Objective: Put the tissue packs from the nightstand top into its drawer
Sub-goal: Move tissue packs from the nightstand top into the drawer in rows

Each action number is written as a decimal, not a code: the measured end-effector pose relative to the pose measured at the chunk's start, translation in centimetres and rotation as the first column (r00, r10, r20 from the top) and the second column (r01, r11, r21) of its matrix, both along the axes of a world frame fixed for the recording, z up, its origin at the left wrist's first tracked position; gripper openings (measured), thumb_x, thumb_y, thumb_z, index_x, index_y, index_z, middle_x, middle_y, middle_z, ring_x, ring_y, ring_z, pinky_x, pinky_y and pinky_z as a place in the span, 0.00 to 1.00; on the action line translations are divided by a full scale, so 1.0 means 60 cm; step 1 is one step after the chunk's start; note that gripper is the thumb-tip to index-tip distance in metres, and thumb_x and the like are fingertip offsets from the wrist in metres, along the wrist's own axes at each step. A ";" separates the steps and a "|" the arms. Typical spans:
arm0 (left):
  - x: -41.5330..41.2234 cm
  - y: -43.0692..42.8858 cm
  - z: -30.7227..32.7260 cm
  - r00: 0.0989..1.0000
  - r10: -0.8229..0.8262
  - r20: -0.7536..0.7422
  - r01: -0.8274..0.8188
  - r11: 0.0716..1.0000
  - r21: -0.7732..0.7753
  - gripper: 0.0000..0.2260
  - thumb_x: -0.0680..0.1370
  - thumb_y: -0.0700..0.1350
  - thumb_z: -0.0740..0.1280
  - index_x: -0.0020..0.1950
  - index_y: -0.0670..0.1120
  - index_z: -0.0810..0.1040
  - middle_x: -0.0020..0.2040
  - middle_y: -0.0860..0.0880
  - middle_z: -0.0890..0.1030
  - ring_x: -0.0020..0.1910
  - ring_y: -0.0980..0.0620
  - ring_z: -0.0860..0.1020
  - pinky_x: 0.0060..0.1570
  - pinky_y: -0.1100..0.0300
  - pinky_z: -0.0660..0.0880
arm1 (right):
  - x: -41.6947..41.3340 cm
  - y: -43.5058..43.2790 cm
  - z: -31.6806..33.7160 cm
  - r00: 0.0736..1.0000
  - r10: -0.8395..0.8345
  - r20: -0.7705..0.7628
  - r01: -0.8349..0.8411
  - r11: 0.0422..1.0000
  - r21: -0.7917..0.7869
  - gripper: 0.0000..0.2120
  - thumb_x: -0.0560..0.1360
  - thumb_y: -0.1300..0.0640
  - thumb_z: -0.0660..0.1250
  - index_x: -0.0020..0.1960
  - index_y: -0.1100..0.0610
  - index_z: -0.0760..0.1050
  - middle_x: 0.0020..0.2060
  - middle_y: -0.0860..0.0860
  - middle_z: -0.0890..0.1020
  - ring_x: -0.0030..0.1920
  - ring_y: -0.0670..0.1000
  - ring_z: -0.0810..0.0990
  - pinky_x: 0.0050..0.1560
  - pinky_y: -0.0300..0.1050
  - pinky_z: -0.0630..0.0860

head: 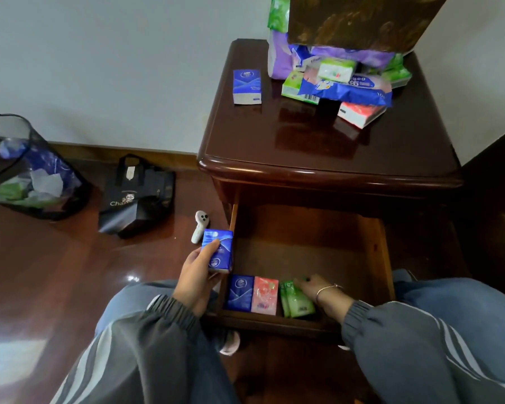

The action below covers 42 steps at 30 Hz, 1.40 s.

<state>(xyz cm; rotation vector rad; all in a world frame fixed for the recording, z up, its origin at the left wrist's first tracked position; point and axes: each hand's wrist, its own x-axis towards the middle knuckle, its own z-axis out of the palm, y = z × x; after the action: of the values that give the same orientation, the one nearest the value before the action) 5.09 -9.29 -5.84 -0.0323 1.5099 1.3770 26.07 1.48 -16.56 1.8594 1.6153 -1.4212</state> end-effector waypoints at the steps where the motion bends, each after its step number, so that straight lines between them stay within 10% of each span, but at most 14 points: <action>1: 0.000 0.002 -0.001 1.000 -0.007 0.002 0.007 1.000 0.008 0.16 0.78 0.47 0.67 0.62 0.40 0.75 0.47 0.43 0.81 0.37 0.52 0.78 0.34 0.61 0.74 | 0.000 -0.002 -0.003 1.000 0.028 0.014 -0.028 1.000 0.012 0.22 0.75 0.46 0.62 0.62 0.60 0.74 0.57 0.57 0.80 0.55 0.57 0.79 0.56 0.47 0.76; 12: 0.011 0.006 -0.008 0.984 -0.175 0.032 0.172 0.982 0.073 0.18 0.75 0.47 0.70 0.63 0.41 0.75 0.53 0.42 0.84 0.49 0.47 0.82 0.51 0.53 0.78 | -0.011 0.004 0.074 0.963 0.254 0.091 -0.261 0.962 0.084 0.25 0.80 0.45 0.54 0.69 0.61 0.67 0.67 0.58 0.73 0.65 0.57 0.73 0.63 0.44 0.68; 16: 0.039 0.012 -0.003 0.942 -0.335 -0.010 0.334 0.936 0.115 0.21 0.73 0.51 0.71 0.61 0.42 0.76 0.51 0.42 0.84 0.46 0.49 0.82 0.45 0.56 0.80 | -0.020 0.010 0.170 0.834 -0.048 -0.550 0.072 0.997 0.023 0.12 0.77 0.45 0.61 0.60 0.45 0.73 0.63 0.50 0.77 0.59 0.46 0.76 0.61 0.36 0.72; 19: 0.061 0.014 -0.001 0.899 -0.434 -0.065 0.439 0.888 0.138 0.24 0.70 0.56 0.71 0.61 0.43 0.76 0.53 0.40 0.84 0.49 0.47 0.82 0.47 0.55 0.80 | -0.022 0.003 0.208 0.738 -0.045 -0.674 -0.006 0.997 -0.074 0.11 0.75 0.50 0.67 0.56 0.43 0.74 0.56 0.49 0.81 0.58 0.48 0.80 0.62 0.48 0.75; 29: 0.069 0.008 -0.011 0.687 -0.584 -0.432 0.598 0.792 -0.120 0.16 0.77 0.58 0.62 0.63 0.53 0.74 0.58 0.52 0.75 0.59 0.54 0.76 0.51 0.76 0.71 | 0.026 0.040 0.178 0.724 -0.276 -0.631 0.203 0.961 -0.187 0.13 0.70 0.68 0.69 0.52 0.57 0.76 0.44 0.54 0.82 0.40 0.49 0.82 0.44 0.43 0.79; 33: 0.026 0.013 -0.038 0.606 -0.540 -0.584 0.294 0.834 -0.466 0.24 0.79 0.52 0.64 0.72 0.44 0.67 0.69 0.41 0.67 0.68 0.43 0.69 0.69 0.50 0.67 | 0.091 0.073 0.146 0.875 -0.261 -0.407 0.248 0.965 -0.085 0.16 0.70 0.66 0.70 0.57 0.58 0.75 0.46 0.53 0.80 0.44 0.49 0.79 0.40 0.40 0.77; 38: 0.033 0.015 -0.062 0.690 -0.601 -0.404 0.366 0.771 -0.522 0.03 0.78 0.45 0.64 0.52 0.48 0.72 0.55 0.44 0.78 0.51 0.45 0.80 0.52 0.49 0.78 | 0.101 0.038 0.078 0.968 -0.096 -0.233 0.070 0.990 -0.119 0.21 0.70 0.67 0.70 0.62 0.61 0.73 0.56 0.57 0.78 0.56 0.54 0.77 0.58 0.48 0.74; 42: 0.034 0.015 -0.069 0.650 -0.625 -0.432 0.382 0.760 -0.525 0.14 0.79 0.44 0.63 0.64 0.44 0.70 0.49 0.51 0.76 0.42 0.57 0.77 0.37 0.64 0.71 | 0.090 0.027 0.050 0.988 0.047 -0.147 -0.058 0.996 -0.068 0.25 0.71 0.64 0.70 0.66 0.60 0.70 0.64 0.59 0.74 0.63 0.57 0.75 0.62 0.46 0.73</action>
<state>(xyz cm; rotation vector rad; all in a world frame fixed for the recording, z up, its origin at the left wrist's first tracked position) 7.11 -8.38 -9.95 0.5996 2.0872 0.6009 31.46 3.09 -13.55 1.6957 1.6427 -1.6037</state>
